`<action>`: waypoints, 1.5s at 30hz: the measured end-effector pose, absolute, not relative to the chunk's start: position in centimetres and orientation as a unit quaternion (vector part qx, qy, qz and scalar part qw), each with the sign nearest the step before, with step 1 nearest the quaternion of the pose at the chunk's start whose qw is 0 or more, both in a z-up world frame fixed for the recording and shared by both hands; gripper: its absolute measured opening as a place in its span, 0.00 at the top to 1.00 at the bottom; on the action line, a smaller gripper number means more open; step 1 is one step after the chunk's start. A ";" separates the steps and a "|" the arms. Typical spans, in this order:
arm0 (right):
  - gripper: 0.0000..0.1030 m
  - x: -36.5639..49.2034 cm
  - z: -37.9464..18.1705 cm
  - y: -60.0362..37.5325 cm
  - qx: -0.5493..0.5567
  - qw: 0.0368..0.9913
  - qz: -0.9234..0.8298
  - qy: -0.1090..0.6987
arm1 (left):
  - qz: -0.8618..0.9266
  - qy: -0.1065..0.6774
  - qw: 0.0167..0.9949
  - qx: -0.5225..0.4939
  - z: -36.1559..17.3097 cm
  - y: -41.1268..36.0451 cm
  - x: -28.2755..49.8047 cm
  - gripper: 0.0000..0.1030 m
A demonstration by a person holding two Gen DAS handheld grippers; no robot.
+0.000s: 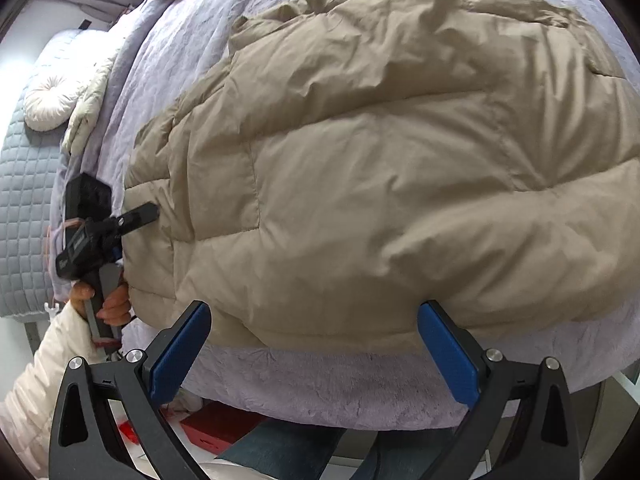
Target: Fold large clothes
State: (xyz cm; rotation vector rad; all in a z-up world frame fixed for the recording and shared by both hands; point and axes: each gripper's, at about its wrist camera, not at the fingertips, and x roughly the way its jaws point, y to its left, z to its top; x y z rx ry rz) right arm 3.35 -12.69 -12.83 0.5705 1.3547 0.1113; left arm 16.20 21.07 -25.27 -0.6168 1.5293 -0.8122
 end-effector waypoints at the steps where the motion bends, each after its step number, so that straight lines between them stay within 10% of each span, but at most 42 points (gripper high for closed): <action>1: 0.00 3.4 -12.9 -12.5 0.260 0.740 0.052 0.618 | -0.354 0.663 0.604 -0.267 -25.4 20.7 16.3 0.00; 4: 0.00 3.8 -12.9 -12.3 0.260 0.740 0.058 0.618 | -0.378 0.666 0.589 -0.259 -25.1 19.1 16.2 0.54; 8: 0.00 4.1 -11.6 -13.1 0.253 0.755 0.064 0.602 | -0.384 0.649 0.596 -0.274 -23.7 19.1 15.8 0.74; 12: 0.06 4.6 -10.2 -15.3 0.250 0.788 0.039 0.561 | -0.385 0.640 0.601 -0.285 -21.4 19.1 15.1 0.74; 15: 0.89 5.4 -10.3 -17.0 0.264 0.803 0.037 0.533 | -0.378 0.638 0.605 -0.290 -19.7 18.7 14.9 0.74; 16: 0.92 5.9 -10.6 -17.2 0.258 0.807 0.029 0.531 | -0.376 0.638 0.607 -0.288 -19.0 18.4 14.8 0.74; 30: 0.94 10.5 -17.9 -20.5 0.333 0.773 0.090 0.532 | -0.381 0.635 0.650 -0.173 -6.0 4.4 13.3 0.74; 45: 1.00 12.5 -22.2 -23.8 0.443 0.692 0.138 0.554 | -0.291 0.670 0.679 -0.073 -4.8 -8.8 13.8 0.74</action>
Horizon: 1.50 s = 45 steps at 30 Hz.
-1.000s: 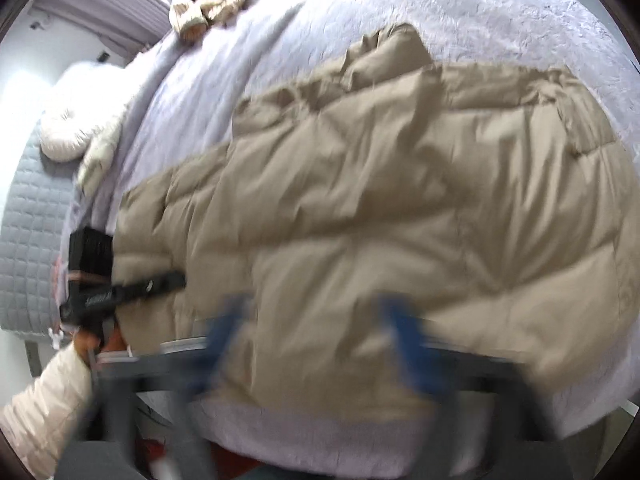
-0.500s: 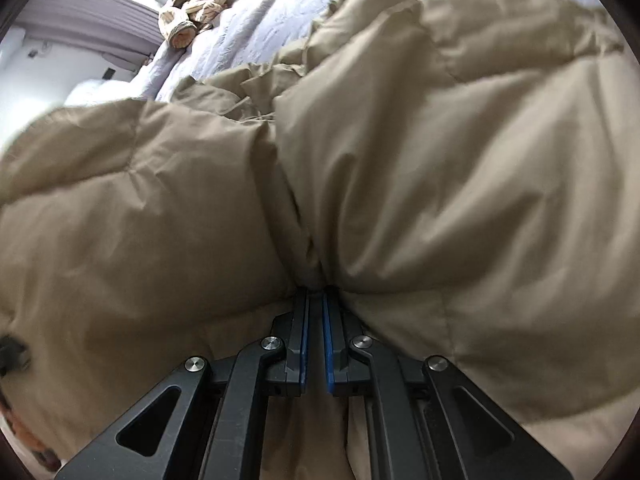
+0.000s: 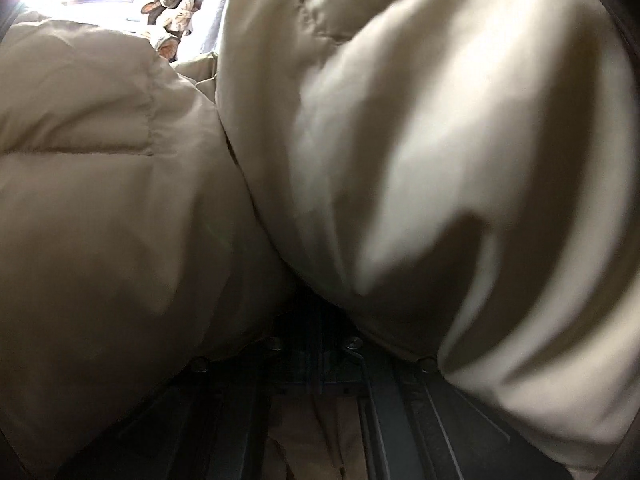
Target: Fold large clothes
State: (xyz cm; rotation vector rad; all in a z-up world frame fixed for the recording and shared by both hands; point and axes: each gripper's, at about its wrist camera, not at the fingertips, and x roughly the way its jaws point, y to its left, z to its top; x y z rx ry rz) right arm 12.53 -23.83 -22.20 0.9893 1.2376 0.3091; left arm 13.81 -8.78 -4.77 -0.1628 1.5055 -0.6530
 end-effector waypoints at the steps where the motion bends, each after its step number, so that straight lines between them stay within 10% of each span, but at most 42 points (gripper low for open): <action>1: 1.00 12.7 -22.3 -23.9 0.444 0.687 0.141 0.558 | -0.286 0.671 0.681 -0.070 -4.8 -9.9 14.0 0.74; 12: 0.98 10.8 -16.5 -29.0 0.403 0.707 0.151 0.562 | -0.265 0.685 0.679 -0.015 -4.9 -16.0 13.2 0.74; 20: 0.98 4.8 -15.6 -37.7 0.447 0.730 0.065 0.513 | -0.352 0.685 0.638 0.003 -8.1 -25.3 13.8 0.36; 28: 0.95 -1.7 -15.4 -40.8 0.472 0.736 0.002 0.486 | -0.400 0.683 0.609 -0.043 -12.3 -29.6 15.4 0.24; 29: 0.91 -2.5 -15.0 -41.0 0.472 0.739 -0.002 0.480 | -0.399 0.685 0.608 -0.046 -12.6 -30.1 15.7 0.24; 31: 0.40 -3.7 -14.1 -41.2 0.475 0.748 0.002 0.464 | -0.393 0.690 0.606 -0.046 -13.1 -30.5 15.1 0.24; 33: 0.21 -4.9 -12.2 -41.2 0.481 0.765 0.024 0.428 | -0.386 0.695 0.606 -0.043 -13.4 -30.5 14.7 0.24; 41: 0.21 -0.3 -6.8 -34.2 0.340 0.832 0.087 0.429 | -0.385 0.700 0.601 -0.015 -11.4 -33.6 13.1 0.24; 42: 0.27 0.8 -7.2 -33.3 0.323 0.836 0.067 0.438 | -0.397 0.695 0.599 -0.019 -10.5 -33.5 13.3 0.24; 44: 0.87 0.3 -8.2 -33.0 0.324 0.834 0.040 0.444 | -0.426 0.674 0.602 -0.030 -8.0 -33.2 13.3 0.24; 45: 0.89 0.3 -8.8 -33.5 0.329 0.831 0.004 0.449 | -0.438 0.652 0.619 -0.027 -6.4 -32.6 13.5 0.24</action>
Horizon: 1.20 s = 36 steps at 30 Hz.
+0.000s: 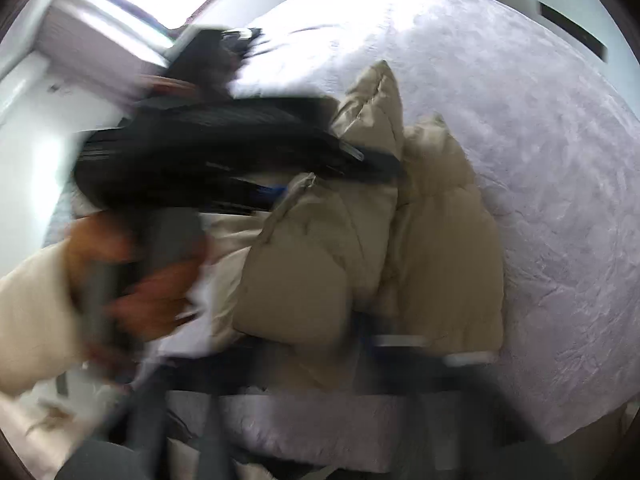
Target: Fold large clothes
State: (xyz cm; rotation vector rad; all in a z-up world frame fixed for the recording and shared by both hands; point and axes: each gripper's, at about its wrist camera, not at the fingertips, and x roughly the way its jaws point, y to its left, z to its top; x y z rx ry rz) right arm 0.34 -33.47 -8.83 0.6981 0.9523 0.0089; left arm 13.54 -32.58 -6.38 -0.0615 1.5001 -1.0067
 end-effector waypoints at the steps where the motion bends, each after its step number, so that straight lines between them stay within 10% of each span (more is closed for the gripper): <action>1: 0.91 -0.4 -9.2 -34.5 0.341 0.828 -0.025 0.445 | -0.441 0.630 0.639 -0.018 -5.4 -32.3 13.3 0.24; 22: 0.84 -2.9 -20.6 -41.3 0.528 0.706 -0.104 0.460 | -0.350 0.570 0.732 0.129 -14.3 -35.8 16.4 0.24; 36: 0.77 -1.5 -10.2 -45.2 0.441 0.796 -0.066 0.410 | -0.345 0.572 0.732 0.130 -14.3 -34.6 16.7 0.24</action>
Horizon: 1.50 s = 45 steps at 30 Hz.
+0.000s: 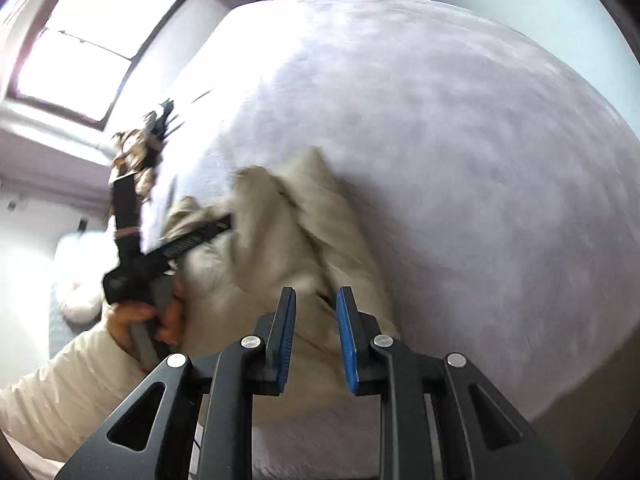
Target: Fold large clothes
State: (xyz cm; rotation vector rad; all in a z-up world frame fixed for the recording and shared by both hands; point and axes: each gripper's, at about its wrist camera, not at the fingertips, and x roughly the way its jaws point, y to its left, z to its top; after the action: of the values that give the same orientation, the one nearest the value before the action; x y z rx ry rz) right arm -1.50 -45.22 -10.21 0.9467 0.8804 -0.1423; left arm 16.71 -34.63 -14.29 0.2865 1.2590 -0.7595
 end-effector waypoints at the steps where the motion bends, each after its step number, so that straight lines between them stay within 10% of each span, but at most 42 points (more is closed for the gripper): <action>1: 0.78 0.1 -10.1 -44.7 0.425 0.802 -0.056 0.415 | -0.345 0.572 0.733 0.131 -14.3 -34.6 16.7 0.24; 30: 0.84 7.0 -17.4 -40.9 0.346 0.781 0.000 0.520 | -0.266 0.590 0.751 0.131 -8.3 -27.4 15.4 0.24; 33: 0.84 7.2 -17.5 -41.2 0.351 0.775 0.001 0.526 | -0.249 0.591 0.758 0.121 -7.8 -25.6 15.2 0.00; 45: 0.80 7.8 -16.3 -41.7 0.359 0.761 0.006 0.540 | -0.235 0.619 0.748 0.038 -9.0 -19.5 14.9 0.00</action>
State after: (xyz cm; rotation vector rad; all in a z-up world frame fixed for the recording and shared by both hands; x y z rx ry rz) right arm 7.79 -41.72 -16.28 0.7814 1.1750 0.0132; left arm 14.86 -19.54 -9.03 0.0842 1.3536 -0.5139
